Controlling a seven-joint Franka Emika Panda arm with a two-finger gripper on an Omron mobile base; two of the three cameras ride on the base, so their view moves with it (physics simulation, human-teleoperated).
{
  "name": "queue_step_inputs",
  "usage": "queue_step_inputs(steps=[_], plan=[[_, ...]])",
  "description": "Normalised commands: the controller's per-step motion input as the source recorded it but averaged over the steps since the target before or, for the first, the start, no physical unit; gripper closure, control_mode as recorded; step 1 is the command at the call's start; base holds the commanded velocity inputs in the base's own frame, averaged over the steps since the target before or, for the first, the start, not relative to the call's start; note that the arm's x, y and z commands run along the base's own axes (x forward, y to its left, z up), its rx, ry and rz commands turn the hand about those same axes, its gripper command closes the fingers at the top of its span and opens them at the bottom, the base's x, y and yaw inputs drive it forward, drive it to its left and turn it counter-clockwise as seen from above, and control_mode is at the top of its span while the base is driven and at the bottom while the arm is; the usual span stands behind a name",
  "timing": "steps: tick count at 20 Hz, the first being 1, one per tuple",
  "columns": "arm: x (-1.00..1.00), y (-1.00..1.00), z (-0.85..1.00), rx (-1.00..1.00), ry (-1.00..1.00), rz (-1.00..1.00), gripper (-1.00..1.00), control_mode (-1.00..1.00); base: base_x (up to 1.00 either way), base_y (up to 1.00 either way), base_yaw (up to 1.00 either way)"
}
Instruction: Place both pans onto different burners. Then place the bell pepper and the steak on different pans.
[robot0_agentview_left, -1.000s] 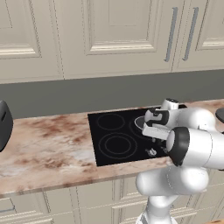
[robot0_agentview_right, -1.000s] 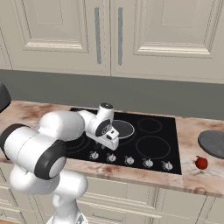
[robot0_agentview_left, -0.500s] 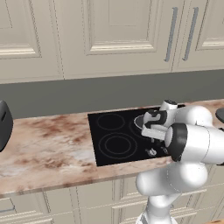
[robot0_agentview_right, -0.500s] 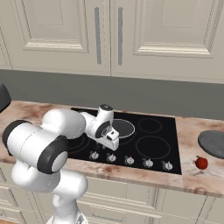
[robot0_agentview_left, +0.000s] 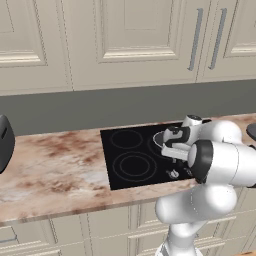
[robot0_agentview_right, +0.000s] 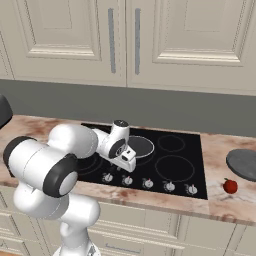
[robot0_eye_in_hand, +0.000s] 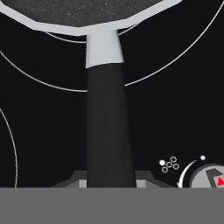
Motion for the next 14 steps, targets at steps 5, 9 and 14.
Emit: queue_step_inputs(steps=[5,9,14], plan=[[0.02,0.0,-0.01,0.0,0.02,0.0,-1.0,-1.0,0.0,0.0,0.0],[0.0,0.0,0.0,0.0,0.0,0.0,-1.0,-1.0,0.0,0.0,0.0],[0.0,0.0,0.0,0.0,0.0,0.0,-1.0,-1.0,0.0,0.0,0.0]])
